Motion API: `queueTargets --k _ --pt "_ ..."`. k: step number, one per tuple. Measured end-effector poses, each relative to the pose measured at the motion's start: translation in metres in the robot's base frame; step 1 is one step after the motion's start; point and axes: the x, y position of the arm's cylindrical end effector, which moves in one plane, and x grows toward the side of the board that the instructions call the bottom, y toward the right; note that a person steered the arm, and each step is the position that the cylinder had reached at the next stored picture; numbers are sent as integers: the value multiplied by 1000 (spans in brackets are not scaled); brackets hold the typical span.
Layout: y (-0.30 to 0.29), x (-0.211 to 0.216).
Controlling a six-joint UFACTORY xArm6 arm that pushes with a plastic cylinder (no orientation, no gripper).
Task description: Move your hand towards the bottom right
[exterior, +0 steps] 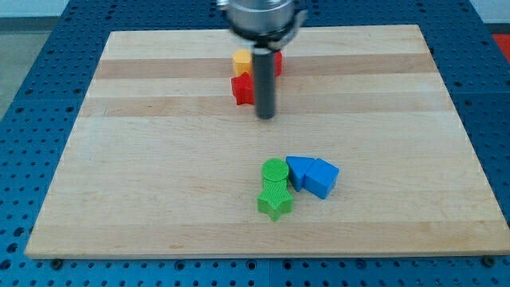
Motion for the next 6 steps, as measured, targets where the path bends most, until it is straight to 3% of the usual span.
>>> queueTargets --k 1,2,4,5,6 --pt "-42 -23" --pt "-61 -9" --pt "-78 -26" --pt "-44 -8" --pt "66 -3"
